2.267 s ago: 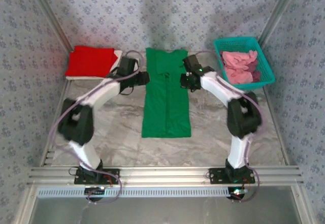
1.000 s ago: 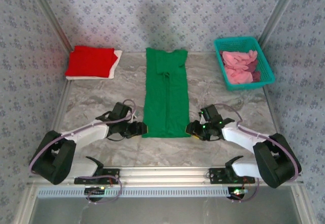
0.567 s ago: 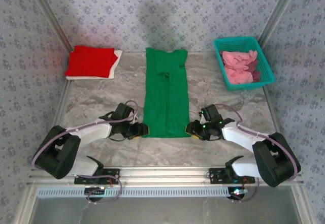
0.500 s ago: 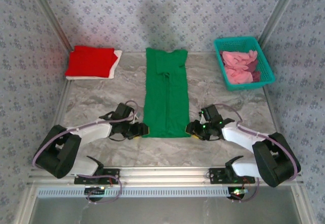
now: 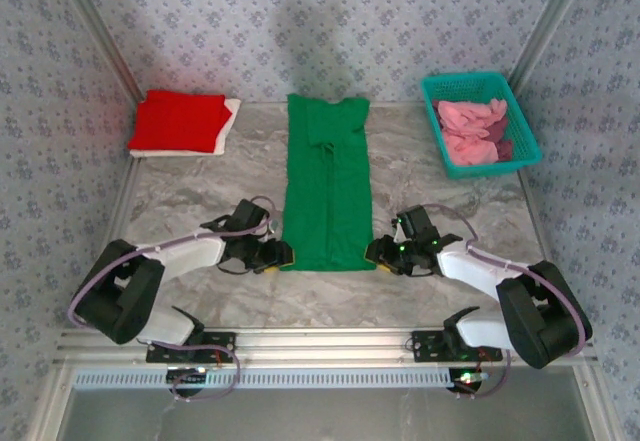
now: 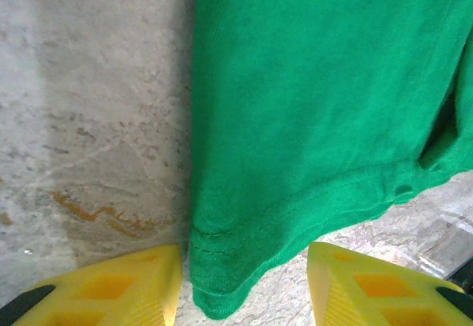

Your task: Fold and stack the t-shirts

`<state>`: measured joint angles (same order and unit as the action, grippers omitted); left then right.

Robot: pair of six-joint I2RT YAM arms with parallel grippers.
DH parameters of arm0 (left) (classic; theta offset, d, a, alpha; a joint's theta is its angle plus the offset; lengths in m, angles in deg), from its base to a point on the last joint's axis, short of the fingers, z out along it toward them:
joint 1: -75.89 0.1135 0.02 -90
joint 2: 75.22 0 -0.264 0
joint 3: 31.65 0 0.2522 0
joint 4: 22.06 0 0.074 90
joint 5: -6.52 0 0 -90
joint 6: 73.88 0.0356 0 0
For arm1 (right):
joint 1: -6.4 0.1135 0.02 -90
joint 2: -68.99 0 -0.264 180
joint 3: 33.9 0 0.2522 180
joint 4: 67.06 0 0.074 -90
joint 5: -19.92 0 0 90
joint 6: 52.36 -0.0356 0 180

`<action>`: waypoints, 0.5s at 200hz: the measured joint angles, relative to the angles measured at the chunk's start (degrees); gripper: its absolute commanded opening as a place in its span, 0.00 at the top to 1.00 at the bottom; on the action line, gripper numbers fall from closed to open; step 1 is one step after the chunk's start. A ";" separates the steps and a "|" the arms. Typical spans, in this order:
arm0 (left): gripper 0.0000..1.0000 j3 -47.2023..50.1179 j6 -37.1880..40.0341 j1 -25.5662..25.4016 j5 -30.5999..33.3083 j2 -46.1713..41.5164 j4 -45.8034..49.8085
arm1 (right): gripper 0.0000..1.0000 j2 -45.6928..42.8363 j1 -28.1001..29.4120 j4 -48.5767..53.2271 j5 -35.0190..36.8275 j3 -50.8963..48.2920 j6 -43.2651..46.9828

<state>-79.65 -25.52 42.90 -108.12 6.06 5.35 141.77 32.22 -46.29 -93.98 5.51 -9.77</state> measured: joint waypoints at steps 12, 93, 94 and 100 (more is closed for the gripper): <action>0.53 -0.48 0.00 -0.44 0.52 0.39 0.37 | 0.57 0.00 -0.11 0.00 -0.11 -0.11 -0.04; 0.67 -2.54 0.02 -1.79 0.87 3.21 -0.39 | 0.58 0.00 -0.70 0.02 -0.68 -0.24 -0.24; 0.67 -2.56 0.04 -1.81 0.85 3.23 -0.39 | 0.58 0.00 -0.70 0.02 -0.68 -0.24 -0.24; 0.68 -2.75 0.04 -1.90 0.85 3.48 -0.44 | 0.58 -0.02 -0.74 0.02 -0.83 -0.24 -0.24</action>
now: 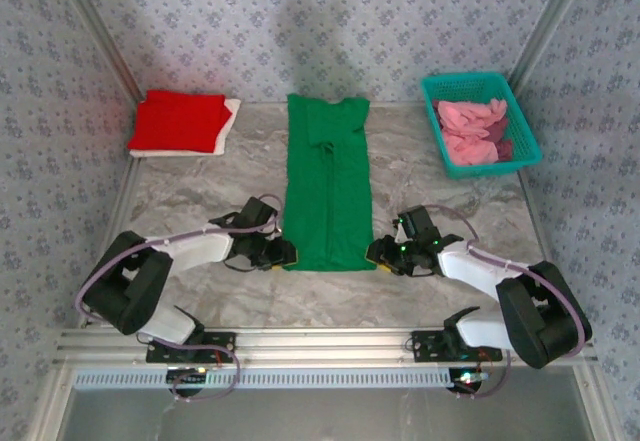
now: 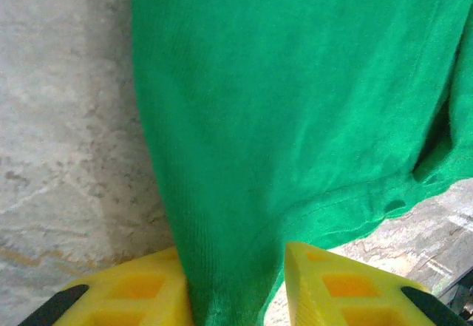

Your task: Fold and stack the t-shirts

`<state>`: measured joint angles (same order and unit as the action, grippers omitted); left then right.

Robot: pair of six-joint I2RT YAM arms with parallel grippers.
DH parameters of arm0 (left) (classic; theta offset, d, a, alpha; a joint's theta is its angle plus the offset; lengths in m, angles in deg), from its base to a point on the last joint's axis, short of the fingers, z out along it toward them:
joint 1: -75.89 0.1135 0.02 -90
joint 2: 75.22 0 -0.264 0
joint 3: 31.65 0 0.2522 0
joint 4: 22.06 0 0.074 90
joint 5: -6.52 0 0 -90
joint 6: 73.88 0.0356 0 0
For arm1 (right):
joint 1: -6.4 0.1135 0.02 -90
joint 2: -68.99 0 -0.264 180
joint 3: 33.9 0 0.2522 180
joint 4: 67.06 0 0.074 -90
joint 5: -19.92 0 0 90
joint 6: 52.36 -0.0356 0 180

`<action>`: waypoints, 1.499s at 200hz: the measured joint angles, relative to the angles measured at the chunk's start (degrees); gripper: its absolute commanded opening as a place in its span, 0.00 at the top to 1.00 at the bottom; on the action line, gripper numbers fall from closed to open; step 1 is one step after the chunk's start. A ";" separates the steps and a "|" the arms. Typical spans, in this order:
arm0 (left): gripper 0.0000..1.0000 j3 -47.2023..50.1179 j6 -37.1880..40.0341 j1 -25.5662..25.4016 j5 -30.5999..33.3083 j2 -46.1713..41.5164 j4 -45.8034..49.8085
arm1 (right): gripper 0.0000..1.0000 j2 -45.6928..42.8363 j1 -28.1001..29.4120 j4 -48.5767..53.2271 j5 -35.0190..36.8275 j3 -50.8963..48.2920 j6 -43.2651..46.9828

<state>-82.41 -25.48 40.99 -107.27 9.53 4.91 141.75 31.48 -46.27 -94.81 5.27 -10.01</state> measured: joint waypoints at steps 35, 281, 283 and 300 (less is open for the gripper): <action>0.77 -0.79 0.24 -0.04 0.04 0.92 -0.11 | 0.57 0.00 0.00 0.42 -0.17 0.00 0.04; 1.00 -0.66 0.57 -0.07 1.75 -0.35 0.07 | 0.62 4.33 2.56 1.73 -0.37 4.42 -2.80; 1.00 -0.61 0.57 -0.07 1.75 -0.35 0.04 | 0.64 4.42 2.56 1.70 -0.37 4.42 -2.80; 1.00 -0.17 0.55 -0.07 1.99 -0.35 -0.35 | 0.72 5.57 2.56 1.73 -0.44 4.44 -2.86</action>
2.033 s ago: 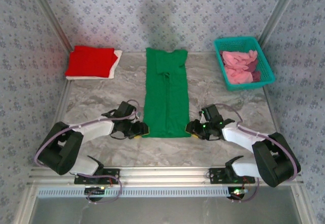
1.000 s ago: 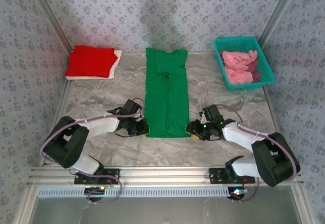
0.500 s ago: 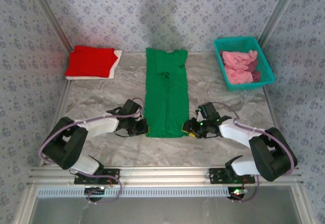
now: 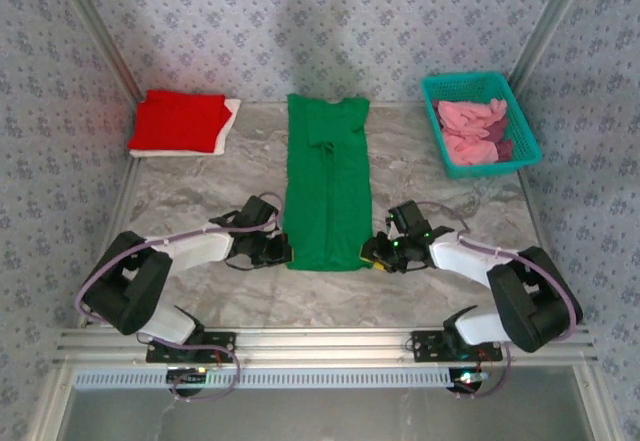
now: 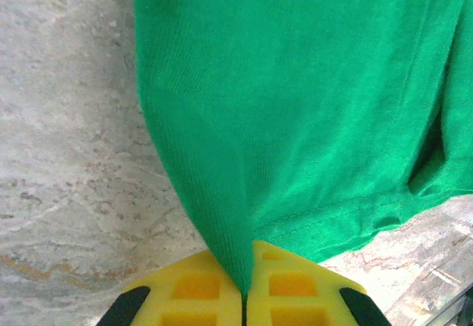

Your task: Fold and stack the t-shirts

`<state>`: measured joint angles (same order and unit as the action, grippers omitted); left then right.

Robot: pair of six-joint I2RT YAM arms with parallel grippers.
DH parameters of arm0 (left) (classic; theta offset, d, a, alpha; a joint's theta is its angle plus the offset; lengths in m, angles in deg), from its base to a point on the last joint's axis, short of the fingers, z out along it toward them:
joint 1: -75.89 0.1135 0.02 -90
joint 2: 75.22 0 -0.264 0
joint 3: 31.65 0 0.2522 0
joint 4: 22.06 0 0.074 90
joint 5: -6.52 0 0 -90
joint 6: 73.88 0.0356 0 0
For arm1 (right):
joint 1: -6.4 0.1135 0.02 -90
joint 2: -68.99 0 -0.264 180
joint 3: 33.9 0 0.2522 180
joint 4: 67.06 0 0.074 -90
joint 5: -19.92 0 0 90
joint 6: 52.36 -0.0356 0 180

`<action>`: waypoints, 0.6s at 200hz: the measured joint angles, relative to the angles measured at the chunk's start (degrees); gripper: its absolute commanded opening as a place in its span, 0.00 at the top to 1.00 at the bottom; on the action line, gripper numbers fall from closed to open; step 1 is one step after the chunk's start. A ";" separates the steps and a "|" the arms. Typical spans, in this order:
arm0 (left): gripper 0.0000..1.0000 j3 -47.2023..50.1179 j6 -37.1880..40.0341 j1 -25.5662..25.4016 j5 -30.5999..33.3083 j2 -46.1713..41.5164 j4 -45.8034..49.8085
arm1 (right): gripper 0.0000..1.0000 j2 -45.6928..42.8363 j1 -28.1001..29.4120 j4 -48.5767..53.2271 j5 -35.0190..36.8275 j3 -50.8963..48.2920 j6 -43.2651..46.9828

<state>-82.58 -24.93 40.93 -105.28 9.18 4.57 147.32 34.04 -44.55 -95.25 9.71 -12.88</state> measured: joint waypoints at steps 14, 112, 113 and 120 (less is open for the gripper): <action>1.00 0.28 0.00 0.00 0.17 0.00 -0.09 | 0.82 1.14 0.15 0.26 0.02 0.22 0.00; 1.00 4.87 0.07 0.00 0.85 -7.89 -2.56 | 1.00 -4.37 1.55 5.16 1.64 2.56 2.08; 1.00 4.87 0.07 0.00 0.85 -7.89 -2.56 | 1.00 -4.46 1.64 5.16 1.66 2.47 2.08; 1.00 5.86 0.04 -0.07 0.87 -8.20 -2.78 | 1.00 -4.74 2.01 4.98 1.81 1.88 2.08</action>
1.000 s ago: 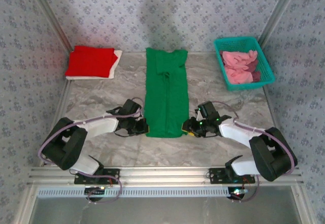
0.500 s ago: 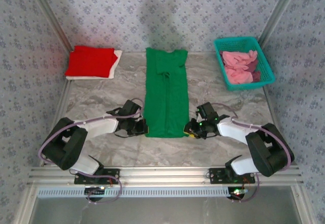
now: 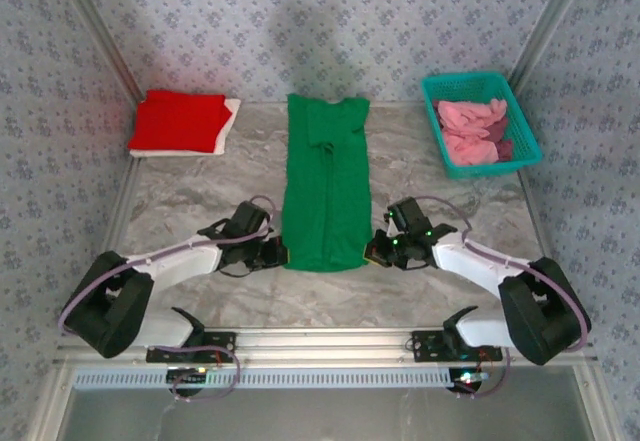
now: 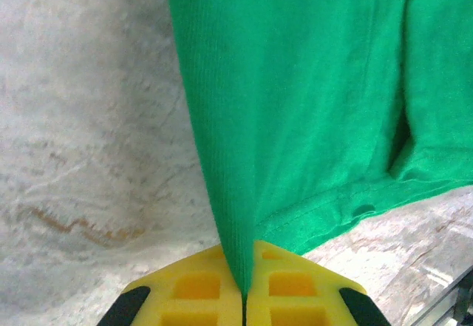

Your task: Fold and stack the t-shirts

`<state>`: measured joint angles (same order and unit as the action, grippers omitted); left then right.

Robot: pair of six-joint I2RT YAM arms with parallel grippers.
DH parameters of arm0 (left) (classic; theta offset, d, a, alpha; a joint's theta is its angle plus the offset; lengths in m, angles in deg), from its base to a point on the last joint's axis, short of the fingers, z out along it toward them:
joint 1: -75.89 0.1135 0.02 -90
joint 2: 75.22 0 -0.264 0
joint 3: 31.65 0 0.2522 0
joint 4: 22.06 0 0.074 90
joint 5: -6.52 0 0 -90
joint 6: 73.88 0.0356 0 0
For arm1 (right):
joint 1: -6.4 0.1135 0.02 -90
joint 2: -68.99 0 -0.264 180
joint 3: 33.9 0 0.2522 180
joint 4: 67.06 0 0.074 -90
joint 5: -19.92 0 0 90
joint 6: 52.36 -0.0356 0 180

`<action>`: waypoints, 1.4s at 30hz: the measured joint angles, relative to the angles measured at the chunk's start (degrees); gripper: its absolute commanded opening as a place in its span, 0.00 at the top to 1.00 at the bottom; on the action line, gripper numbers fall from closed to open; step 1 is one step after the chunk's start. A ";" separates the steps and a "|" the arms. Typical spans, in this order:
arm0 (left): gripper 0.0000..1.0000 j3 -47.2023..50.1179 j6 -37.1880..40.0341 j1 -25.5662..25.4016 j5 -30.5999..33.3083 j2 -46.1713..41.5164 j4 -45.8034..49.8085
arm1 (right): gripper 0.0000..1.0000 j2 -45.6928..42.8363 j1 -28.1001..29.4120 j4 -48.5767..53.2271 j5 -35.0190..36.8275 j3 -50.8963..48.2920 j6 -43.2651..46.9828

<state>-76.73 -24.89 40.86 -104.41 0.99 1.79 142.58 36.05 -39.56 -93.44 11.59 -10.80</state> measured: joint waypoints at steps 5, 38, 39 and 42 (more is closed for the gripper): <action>1.00 4.90 -0.17 -3.15 1.27 -1.25 -1.51 | 1.00 -3.10 5.07 0.28 1.62 -4.42 -0.57; 1.00 -30.69 14.01 9.05 -4.81 16.81 9.75 | 1.00 15.39 -10.16 11.30 2.60 27.89 15.08; 1.00 -31.28 14.60 9.62 -4.76 17.62 9.99 | 1.00 16.39 -10.34 11.39 2.75 28.44 15.28; 1.00 -32.30 15.96 11.02 -4.74 19.23 10.69 | 1.00 18.38 -10.56 11.26 2.99 30.03 15.87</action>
<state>-109.03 -8.93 51.88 -109.15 20.22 12.48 160.96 25.49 -28.31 -90.44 41.62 5.07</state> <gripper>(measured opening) 0.055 0.066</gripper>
